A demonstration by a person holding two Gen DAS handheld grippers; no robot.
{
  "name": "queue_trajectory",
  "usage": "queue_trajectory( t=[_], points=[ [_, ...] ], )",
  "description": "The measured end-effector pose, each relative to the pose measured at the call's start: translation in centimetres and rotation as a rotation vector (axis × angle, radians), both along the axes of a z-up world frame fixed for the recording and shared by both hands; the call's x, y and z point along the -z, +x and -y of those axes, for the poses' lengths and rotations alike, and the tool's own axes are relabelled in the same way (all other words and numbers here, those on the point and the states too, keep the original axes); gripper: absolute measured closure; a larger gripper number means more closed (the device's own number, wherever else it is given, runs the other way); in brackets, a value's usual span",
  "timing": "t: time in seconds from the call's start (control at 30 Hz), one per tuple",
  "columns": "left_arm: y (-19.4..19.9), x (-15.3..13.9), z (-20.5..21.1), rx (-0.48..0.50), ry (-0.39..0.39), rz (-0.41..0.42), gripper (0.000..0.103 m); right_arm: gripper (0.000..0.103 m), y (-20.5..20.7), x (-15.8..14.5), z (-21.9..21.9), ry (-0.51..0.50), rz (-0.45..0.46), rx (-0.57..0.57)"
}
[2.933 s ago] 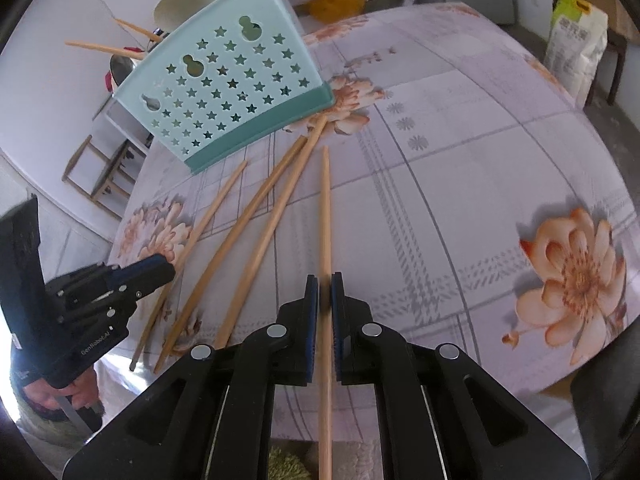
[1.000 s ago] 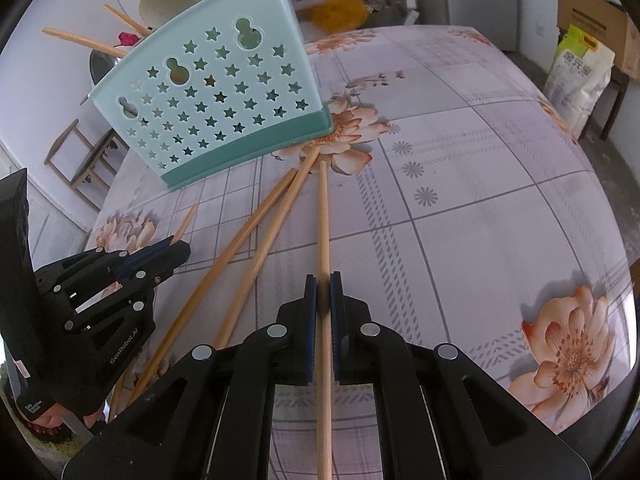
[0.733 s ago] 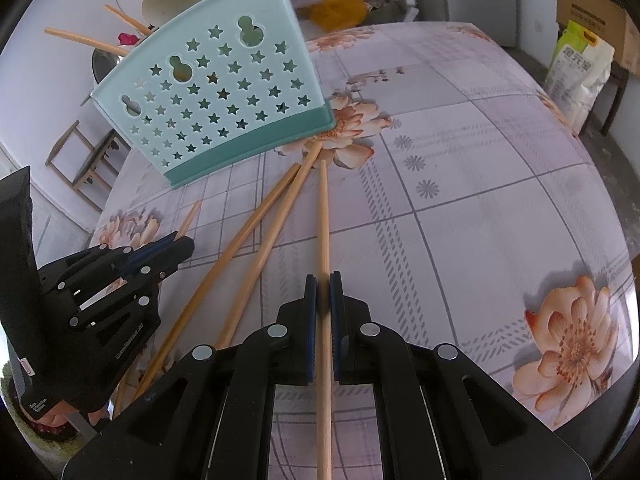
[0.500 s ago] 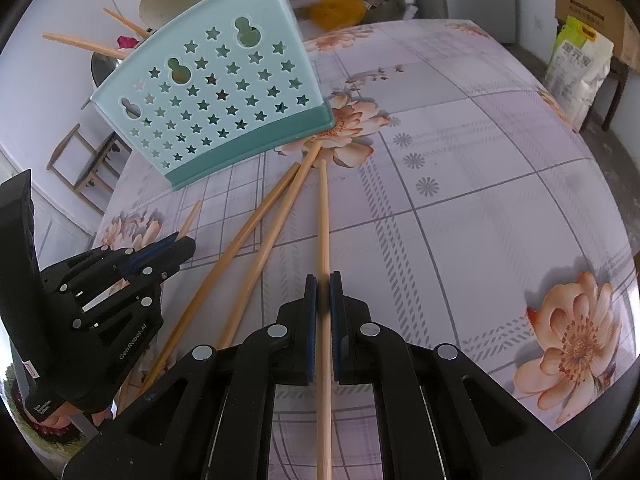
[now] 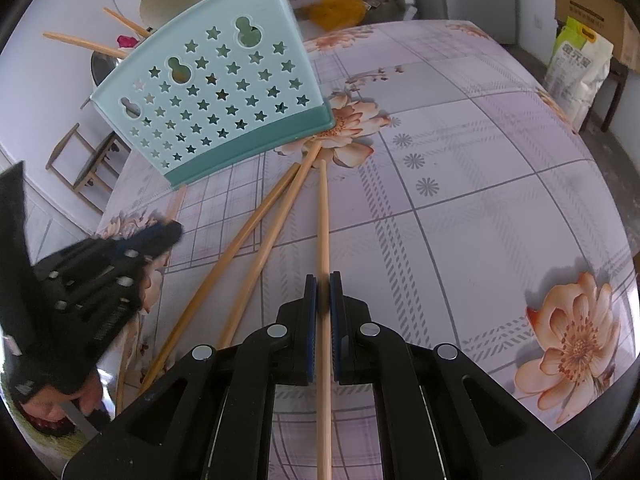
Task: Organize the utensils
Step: 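Lift the chopstick with the left tool and drop it into the mint holder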
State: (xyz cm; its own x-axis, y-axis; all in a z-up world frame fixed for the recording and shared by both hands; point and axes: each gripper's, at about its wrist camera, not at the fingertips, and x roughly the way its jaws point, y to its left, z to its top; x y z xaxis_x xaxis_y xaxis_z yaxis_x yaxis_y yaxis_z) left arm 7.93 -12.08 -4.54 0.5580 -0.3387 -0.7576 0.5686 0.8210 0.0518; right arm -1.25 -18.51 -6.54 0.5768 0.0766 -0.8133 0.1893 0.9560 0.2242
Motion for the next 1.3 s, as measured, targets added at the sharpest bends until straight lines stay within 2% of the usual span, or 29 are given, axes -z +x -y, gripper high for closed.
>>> queue_trajectory(
  t=[0.2,0.47,0.6,0.93,1.17,1.3],
  points=[
    [-0.8,-4.4,-2.9,0.016,-0.164,0.030,0.097,0.098,0.1,0.0,-0.1,0.004,0.005,0.007],
    [-2.5,-11.6,-7.2,0.028,-0.384,0.136,0.097,0.098,-0.1,0.1,0.0,0.014,0.014,0.007],
    [-2.6,-14.5,-8.1,0.033,-0.458,0.188,0.097,0.098,-0.1,0.1,0.1,0.023,0.018,0.007],
    [-0.7,-21.8,-8.3,0.038,-0.600,0.315,0.097,0.098,-0.2,0.2,0.2,0.036,0.025,0.006],
    [1.9,-26.9,-7.1,0.024,-0.641,0.430,0.097,0.098,-0.2,0.2,0.2,0.041,0.025,0.007],
    [3.8,-28.7,-6.4,0.008,-0.665,0.469,0.097,0.098,-0.1,0.2,0.2,0.047,0.025,0.008]
  ],
)
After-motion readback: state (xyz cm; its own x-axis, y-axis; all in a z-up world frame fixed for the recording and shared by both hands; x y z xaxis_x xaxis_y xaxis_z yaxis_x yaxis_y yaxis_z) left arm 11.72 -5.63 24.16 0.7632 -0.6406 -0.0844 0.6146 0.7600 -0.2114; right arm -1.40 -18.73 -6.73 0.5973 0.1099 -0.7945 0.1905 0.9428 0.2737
